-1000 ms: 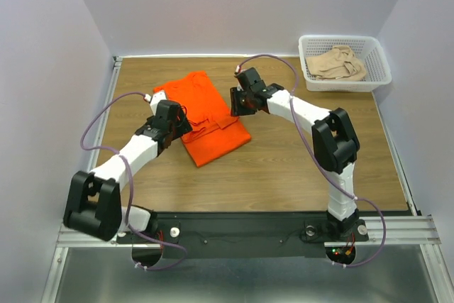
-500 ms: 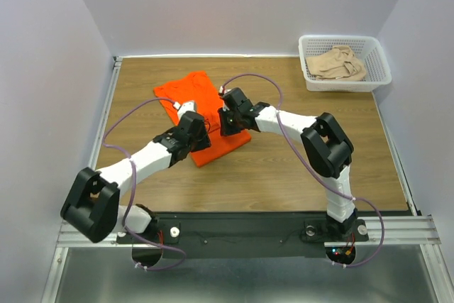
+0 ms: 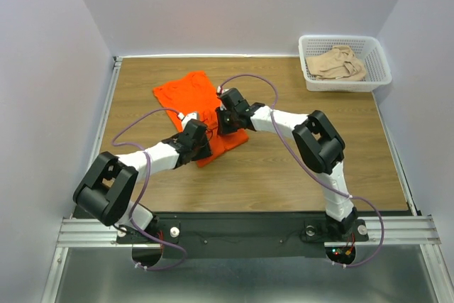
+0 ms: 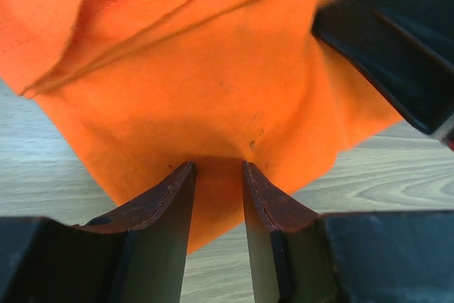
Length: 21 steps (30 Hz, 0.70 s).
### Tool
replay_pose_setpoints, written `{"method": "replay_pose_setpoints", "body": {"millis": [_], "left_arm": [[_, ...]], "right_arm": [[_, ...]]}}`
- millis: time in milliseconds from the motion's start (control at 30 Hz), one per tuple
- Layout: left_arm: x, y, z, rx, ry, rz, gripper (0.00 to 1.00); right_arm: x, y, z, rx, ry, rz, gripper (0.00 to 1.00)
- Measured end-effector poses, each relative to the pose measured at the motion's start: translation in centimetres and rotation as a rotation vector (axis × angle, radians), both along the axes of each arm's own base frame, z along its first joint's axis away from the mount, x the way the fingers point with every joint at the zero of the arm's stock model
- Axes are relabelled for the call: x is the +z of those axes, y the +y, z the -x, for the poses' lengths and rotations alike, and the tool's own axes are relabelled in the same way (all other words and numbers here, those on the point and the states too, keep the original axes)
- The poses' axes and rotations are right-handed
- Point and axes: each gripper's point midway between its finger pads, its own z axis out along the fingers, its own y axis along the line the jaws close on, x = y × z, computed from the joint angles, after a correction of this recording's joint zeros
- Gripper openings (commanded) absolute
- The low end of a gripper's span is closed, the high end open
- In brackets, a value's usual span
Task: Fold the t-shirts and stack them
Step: Fold the tshirt
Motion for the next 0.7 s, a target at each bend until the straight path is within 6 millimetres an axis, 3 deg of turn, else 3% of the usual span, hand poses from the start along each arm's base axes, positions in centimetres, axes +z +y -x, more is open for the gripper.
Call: {"method": "replay_pose_setpoints", "body": {"millis": [333, 700], "left_arm": [[0.0, -0.8, -0.1, -0.006, -0.008, 0.049, 0.43], [-0.1, -0.9, -0.1, -0.015, -0.009, 0.048, 0.44]], "right_arm": [[0.5, 1.9, -4.0, -0.032, -0.090, 0.004, 0.21], [1.1, 0.0, -6.6, -0.075, -0.158, 0.057, 0.29]]}}
